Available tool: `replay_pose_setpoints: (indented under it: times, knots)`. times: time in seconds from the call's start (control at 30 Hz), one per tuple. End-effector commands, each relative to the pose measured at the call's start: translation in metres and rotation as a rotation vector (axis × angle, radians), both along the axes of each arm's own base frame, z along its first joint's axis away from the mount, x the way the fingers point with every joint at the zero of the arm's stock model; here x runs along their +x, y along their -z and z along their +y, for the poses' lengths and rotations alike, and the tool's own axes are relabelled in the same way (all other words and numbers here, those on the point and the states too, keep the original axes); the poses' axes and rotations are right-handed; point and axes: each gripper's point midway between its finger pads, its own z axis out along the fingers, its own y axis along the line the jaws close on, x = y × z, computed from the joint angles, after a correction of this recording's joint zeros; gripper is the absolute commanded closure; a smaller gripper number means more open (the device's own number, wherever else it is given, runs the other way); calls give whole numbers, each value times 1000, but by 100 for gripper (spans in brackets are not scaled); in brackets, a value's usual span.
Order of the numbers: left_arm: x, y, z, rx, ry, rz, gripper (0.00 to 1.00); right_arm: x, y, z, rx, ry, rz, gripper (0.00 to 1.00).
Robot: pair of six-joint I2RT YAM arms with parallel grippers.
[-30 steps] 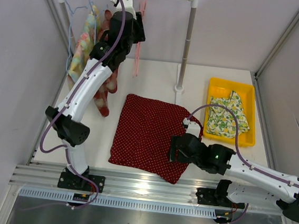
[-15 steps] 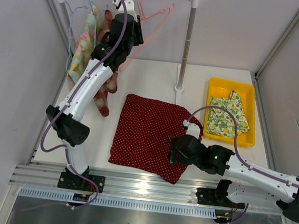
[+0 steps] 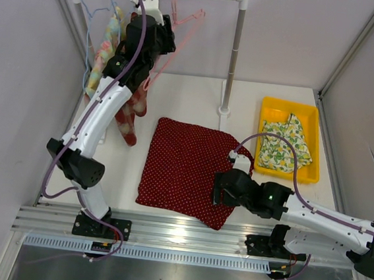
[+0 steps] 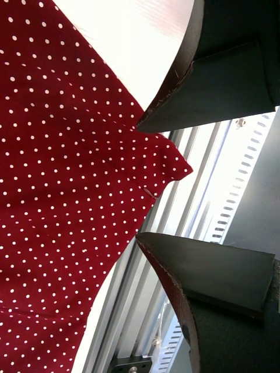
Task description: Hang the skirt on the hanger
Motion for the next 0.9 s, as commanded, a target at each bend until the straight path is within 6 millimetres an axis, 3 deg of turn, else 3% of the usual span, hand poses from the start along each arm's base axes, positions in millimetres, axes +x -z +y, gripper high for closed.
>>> replay_pose_setpoints:
  times: [0.0,0.27,0.6,0.87]
  knots:
    - [-16,-33,11,-18,17,-89,49,1,-5,1,36,16,-5,27]
    - [-19,-36,17,-44,41,-106,46,1,-3,2,39,19,0,27]
    - [-10,-27,-1,-48,128,-88,47,1,-3,3,35,21,2,27]
    - [-6,-21,0,-48,112,-70,48,1,-1,3,32,20,4,27]
